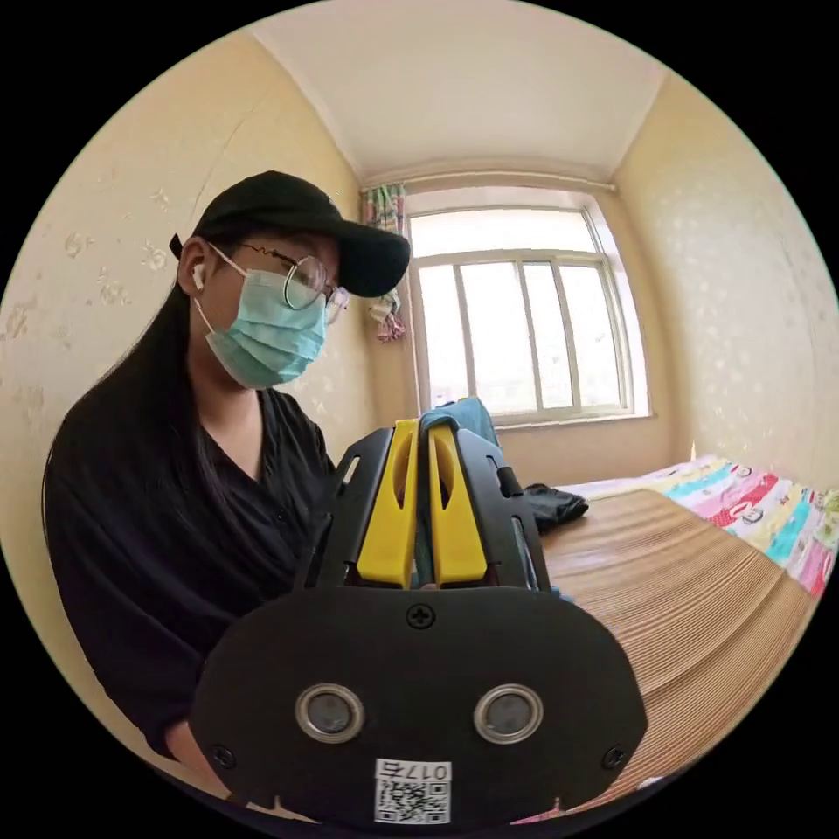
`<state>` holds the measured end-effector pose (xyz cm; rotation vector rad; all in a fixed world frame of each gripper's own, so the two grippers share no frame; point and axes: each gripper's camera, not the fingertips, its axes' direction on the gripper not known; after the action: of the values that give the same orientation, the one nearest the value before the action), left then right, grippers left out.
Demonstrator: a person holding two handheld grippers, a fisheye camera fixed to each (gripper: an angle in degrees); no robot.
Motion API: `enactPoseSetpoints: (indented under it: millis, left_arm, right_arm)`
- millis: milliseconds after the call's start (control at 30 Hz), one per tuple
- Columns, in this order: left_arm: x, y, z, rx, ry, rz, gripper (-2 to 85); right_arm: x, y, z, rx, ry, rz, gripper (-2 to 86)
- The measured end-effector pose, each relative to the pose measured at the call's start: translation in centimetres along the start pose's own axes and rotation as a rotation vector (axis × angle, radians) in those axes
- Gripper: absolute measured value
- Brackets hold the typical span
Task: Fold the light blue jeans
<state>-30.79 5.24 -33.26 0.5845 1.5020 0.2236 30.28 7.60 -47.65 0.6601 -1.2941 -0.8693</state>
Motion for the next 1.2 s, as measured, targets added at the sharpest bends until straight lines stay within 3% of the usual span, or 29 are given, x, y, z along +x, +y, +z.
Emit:
enactPoseSetpoints:
  millis: [100, 200, 300, 400, 533, 767, 967, 1067, 1200]
  left_arm:
    - [0.3, -0.9, 3.2, -0.191, -0.047, -0.003, 12.1]
    - [-2.1, 2.8, 5.7, -0.254, -0.025, -0.122, 10.3]
    - [-5.4, 6.2, 6.4, -0.238, 0.076, -0.285, 2.8]
    - [-7.0, 7.4, 5.1, -0.144, 0.151, -0.373, 0.6]
    - [-6.1, 5.5, 3.8, -0.099, 0.177, -0.341, -0.1]
    - [-2.8, -1.7, 8.3, -0.194, 0.491, -0.26, -0.3]
    - [-1.4, -8.6, 11.0, -0.235, 0.237, -0.093, -0.2]
    - [-6.4, -10.2, 12.3, -0.225, 0.177, -0.181, 0.1]
    - [-15.8, -11.6, 14.1, -0.236, -0.059, -0.282, 0.4]
  right_arm:
    - [-1.8, -3.0, 0.0, -0.051, 0.179, 0.002, 1.3]
    - [-1.6, -2.3, 0.9, -0.083, 0.252, 0.092, 1.1]
    - [-0.9, -0.1, 1.5, -0.095, 0.274, 0.187, 0.9]
    - [-1.1, 1.3, -0.1, -0.033, 0.275, 0.236, 1.0]
    - [-2.5, 1.3, -3.1, 0.043, 0.292, 0.24, 1.1]
    - [-7.7, -3.6, -5.0, 0.113, 0.262, 0.105, 1.3]
    - [-7.8, -8.2, -4.0, 0.032, 0.492, -0.038, 1.0]
    - [-1.5, -8.7, -3.5, 0.007, 0.495, 0.074, 0.9]
    - [12.2, -7.2, -2.0, -0.12, 0.545, 0.295, 0.8]
